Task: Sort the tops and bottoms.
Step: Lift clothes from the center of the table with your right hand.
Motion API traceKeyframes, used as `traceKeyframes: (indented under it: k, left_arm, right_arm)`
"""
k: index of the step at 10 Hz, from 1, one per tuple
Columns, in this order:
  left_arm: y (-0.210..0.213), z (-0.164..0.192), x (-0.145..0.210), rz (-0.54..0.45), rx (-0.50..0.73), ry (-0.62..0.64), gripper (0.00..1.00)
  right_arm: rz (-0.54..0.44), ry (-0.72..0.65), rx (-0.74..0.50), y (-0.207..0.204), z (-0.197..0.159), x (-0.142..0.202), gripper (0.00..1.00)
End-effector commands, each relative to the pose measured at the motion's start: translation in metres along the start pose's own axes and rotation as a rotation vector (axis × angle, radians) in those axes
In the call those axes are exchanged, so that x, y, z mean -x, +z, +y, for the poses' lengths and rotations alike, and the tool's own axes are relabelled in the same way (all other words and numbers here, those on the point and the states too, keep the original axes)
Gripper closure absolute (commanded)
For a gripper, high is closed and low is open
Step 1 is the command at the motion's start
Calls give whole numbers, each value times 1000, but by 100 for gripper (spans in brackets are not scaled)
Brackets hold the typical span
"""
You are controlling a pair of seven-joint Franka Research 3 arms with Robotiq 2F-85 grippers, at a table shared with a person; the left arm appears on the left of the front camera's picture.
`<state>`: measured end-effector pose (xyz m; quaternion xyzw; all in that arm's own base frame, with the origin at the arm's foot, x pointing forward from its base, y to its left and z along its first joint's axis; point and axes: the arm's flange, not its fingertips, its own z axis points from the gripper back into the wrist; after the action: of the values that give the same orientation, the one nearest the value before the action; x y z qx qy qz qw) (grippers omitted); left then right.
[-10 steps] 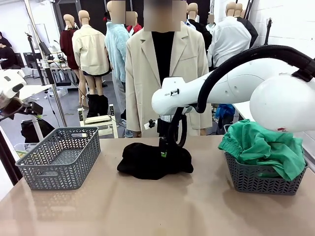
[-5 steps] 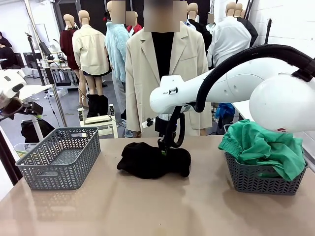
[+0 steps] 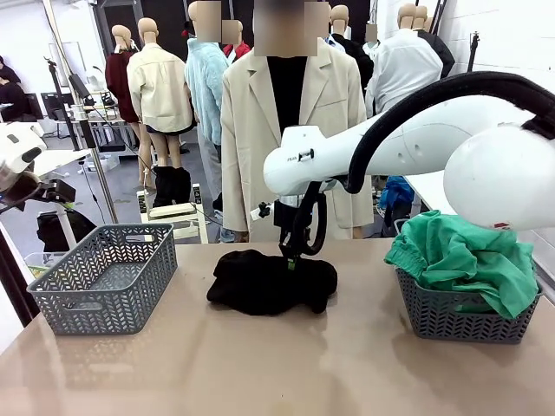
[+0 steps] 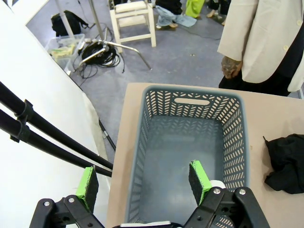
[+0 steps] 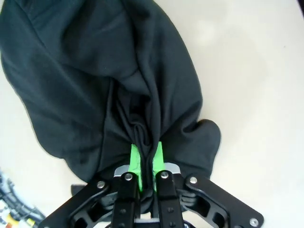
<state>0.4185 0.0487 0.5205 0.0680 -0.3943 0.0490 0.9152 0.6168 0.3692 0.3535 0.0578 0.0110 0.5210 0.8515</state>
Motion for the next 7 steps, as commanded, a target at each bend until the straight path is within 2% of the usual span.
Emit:
traceKeyframes:
  k: [1, 4, 7]
  left_arm:
    - [1, -2, 1, 3, -10, 21, 0]
    - [1, -2, 1, 3, -10, 21, 0]
    - [1, -2, 1, 3, -10, 21, 0]
  right_arm:
    - [14, -64, 97, 40, 20, 19, 100]
    - [-92, -78, 232, 178, 74, 45, 100]
    - [-195, -115, 274, 313, 143, 71, 100]
